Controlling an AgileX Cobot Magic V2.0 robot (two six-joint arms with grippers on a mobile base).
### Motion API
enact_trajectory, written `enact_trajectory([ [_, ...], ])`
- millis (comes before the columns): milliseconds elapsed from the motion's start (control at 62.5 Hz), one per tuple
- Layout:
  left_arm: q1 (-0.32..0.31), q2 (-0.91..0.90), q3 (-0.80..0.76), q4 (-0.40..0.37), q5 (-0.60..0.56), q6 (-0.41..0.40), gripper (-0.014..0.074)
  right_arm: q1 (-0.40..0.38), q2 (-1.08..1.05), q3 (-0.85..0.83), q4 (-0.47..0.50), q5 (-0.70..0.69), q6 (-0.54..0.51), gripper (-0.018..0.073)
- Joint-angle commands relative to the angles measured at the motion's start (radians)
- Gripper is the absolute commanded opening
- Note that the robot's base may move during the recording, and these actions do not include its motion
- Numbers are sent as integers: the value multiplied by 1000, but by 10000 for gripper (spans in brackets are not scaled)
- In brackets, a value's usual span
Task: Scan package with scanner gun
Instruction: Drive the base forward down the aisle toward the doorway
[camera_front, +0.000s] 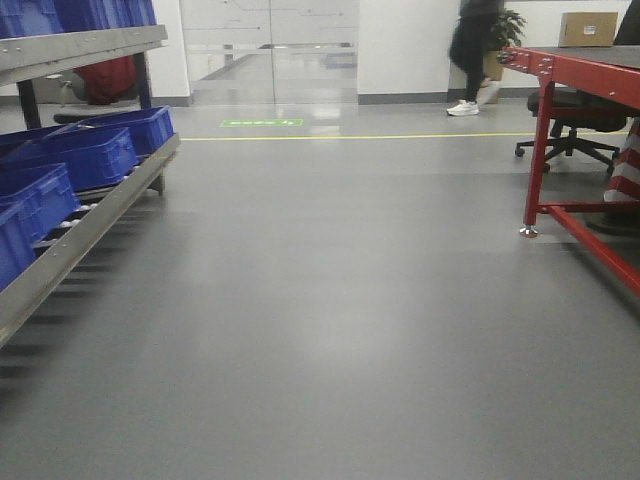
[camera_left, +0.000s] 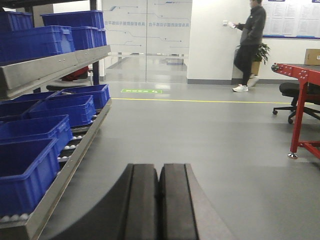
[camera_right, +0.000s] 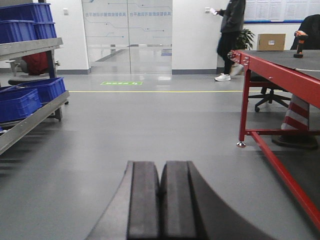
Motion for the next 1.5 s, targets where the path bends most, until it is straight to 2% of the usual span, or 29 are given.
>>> enact_trajectory([
  [0, 5, -4, -1, 4, -20, 5, -91, -3, -2, 0, -4, -19, -2, -168],
  [224, 5, -4, -1, 4, -20, 5, -91, 41, -2, 0, -4, -19, -2, -168],
  [1488, 5, -4, -1, 4, -20, 5, -91, 41, -2, 0, -4, -19, -2, -168],
])
